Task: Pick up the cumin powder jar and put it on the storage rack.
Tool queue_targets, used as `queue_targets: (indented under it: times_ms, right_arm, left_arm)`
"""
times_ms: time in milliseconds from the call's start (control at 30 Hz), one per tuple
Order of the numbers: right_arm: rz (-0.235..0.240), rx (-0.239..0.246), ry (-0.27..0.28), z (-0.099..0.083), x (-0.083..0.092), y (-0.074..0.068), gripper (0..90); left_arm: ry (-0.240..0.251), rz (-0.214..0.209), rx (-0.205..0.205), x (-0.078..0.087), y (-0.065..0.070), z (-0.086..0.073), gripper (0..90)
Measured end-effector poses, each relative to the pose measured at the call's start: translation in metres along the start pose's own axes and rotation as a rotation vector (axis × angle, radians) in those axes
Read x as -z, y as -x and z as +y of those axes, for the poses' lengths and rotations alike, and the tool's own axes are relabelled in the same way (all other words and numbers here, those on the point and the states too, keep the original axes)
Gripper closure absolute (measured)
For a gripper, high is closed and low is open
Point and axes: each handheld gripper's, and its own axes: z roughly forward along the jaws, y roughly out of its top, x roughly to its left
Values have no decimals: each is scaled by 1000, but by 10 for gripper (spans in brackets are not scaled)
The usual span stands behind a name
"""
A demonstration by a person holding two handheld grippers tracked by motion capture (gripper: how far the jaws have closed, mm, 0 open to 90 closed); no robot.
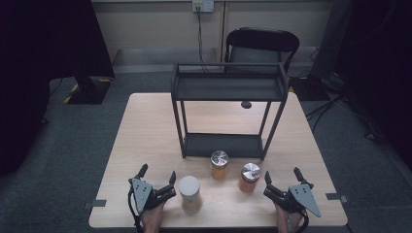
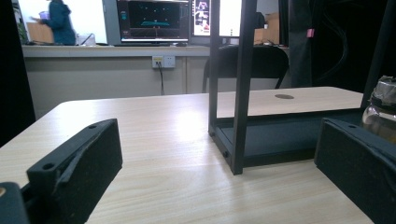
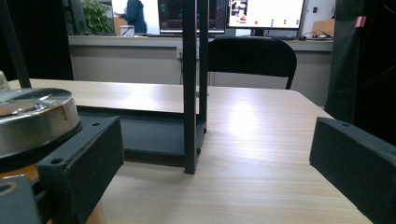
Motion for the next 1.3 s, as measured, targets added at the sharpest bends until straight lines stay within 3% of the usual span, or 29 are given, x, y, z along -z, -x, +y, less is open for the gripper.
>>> queue_targets:
  times_ms: [433,700,733,1167,1233,1300]
  right_arm:
    - [-13,-10,11,-2,1,-2,21]
    - [-17,-5,15,-3,2,-2,21]
    - [-16,-5,17,-3,2,-3,21]
    - [-25,-5,21,-4,2,-4,22]
    - [-25,-5,23,-4,2,-4,22]
    - [-25,-5,23,-4,2,-4,22]
  left_arm:
    - [4,-4,19,0,-2,-1,0]
    - [-6,-29,56,0,-8,3,0]
    - [-16,-43,70,-1,-11,6,0]
    - [-1,-51,80,6,-9,22,1]
    - [5,-76,99,5,-13,28,1]
    - [4,-77,92,5,-13,31,1]
